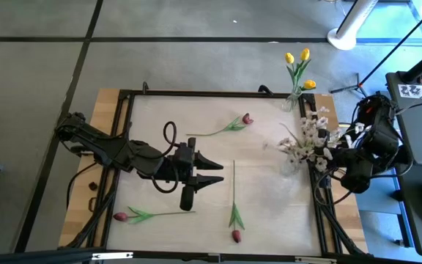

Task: Sort flowers into vase by color
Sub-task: Put the white flowers into the bottom transparent vase

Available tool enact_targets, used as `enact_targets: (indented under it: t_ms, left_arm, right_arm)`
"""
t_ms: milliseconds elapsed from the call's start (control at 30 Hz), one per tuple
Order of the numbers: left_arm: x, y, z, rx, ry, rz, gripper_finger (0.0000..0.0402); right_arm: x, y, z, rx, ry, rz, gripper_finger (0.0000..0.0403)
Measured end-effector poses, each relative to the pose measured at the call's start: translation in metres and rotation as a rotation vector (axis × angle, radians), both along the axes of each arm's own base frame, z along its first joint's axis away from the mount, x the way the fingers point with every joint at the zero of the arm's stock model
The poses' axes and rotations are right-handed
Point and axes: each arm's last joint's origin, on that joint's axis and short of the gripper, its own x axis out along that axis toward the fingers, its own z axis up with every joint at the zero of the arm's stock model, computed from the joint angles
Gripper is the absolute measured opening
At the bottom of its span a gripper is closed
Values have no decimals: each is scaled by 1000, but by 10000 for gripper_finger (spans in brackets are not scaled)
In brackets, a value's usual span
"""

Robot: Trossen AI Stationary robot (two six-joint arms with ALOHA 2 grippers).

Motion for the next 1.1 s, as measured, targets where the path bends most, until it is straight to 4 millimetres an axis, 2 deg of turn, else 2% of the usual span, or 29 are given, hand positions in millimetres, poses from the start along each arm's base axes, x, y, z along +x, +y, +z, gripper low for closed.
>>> enact_targets:
  t_ms: [300, 667, 1100]
  left_arm:
    - [0, 0, 0, 0, 0, 0, 144]
    - [0, 0, 0, 2, 4, 1, 144]
    - [0, -1, -1, 4, 7, -1, 144]
  right_arm:
    - [3, 3, -20, 49, -10, -119, 11]
    - [2, 4, -28, 77, 25, -147, 20]
    - [-3, -5, 0, 112, -27, -124, 7]
